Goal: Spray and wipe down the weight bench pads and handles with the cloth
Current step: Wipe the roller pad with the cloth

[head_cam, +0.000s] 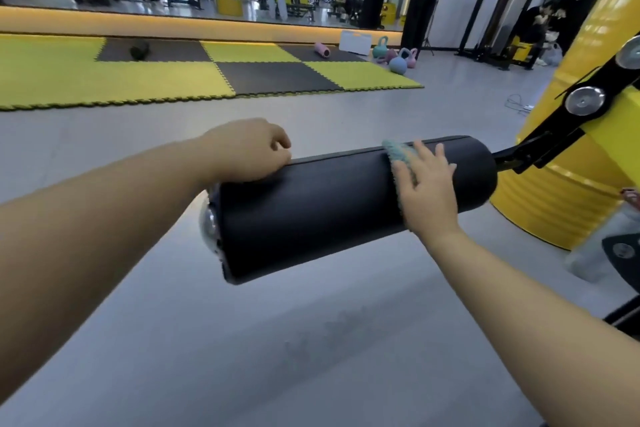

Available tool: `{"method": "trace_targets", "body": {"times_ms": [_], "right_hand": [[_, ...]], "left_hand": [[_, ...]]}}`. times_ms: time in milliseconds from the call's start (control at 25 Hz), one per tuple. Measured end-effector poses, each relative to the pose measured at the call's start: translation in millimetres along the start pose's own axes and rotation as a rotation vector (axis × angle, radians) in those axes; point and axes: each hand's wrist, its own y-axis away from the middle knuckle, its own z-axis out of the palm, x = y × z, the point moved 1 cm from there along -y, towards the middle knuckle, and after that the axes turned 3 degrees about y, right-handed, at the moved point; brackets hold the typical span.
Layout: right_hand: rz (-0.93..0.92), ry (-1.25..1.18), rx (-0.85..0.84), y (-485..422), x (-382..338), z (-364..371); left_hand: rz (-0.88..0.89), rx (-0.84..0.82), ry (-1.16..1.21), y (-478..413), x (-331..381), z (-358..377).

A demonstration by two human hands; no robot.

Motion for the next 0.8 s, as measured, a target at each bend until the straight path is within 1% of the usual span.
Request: {"method": "trace_targets", "body": {"times_ms": [40, 80, 120, 160, 240, 320, 360, 400, 440, 480, 520, 560, 600, 640, 680, 760, 800], "right_hand": [[0.056, -0.050, -0.007, 1, -9, 3], [0.041, -0.087, -0.008, 5, -27, 9], [-0.030, -0.117, -0.004, 12, -53, 14], [-0.147, -0.121, 0.020, 21, -80, 18], [-0.460, -0.117, 0.056, 47, -127, 26], [-0.769, -0.081, -0.009, 63, -139, 29], [-0.857, -0.038, -0.025, 59, -124, 29], [-0.860, -0.005, 0.001, 54, -101, 26], [-0.764, 0.008, 0.027, 48, -75, 22], [-0.593, -0.007, 0.042, 42, -51, 14], [-0.380, -0.036, 0.054, 38, -34, 8], [-0.185, -0.055, 0.059, 37, -27, 6], [-0.052, -0.074, 0.076, 38, -39, 10], [-0.035, -0.092, 0.095, 41, -65, 14], [-0.108, -0.110, 0.108, 47, -95, 21], [-0.403, -0.103, 0.115, 62, -150, 29], [-0.534, -0.102, 0.083, 70, -165, 31]], "left_hand": [[-0.064, -0.002, 0.000, 9, -15, 6], [-0.127, -0.009, 0.043, 18, -27, 14], [-0.177, -0.010, 0.140, 25, -37, 22], [-0.208, 0.025, 0.278, 29, -43, 31], [-0.222, 0.218, 0.494, 36, -49, 44], [-0.202, 0.427, 0.573, 44, -47, 56], [-0.177, 0.504, 0.573, 50, -45, 62], [-0.142, 0.567, 0.554, 57, -42, 68], [-0.094, 0.626, 0.527, 64, -38, 75], [-0.037, 0.682, 0.505, 69, -35, 81], [0.007, 0.728, 0.500, 73, -32, 86], [0.031, 0.771, 0.523, 74, -30, 93], [0.040, 0.810, 0.559, 74, -29, 98], [0.034, 0.840, 0.610, 72, -28, 103], [0.019, 0.860, 0.657, 71, -28, 107], [0.009, 0.879, 0.716, 71, -30, 114], [0.029, 0.888, 0.738, 72, -31, 118]]}}
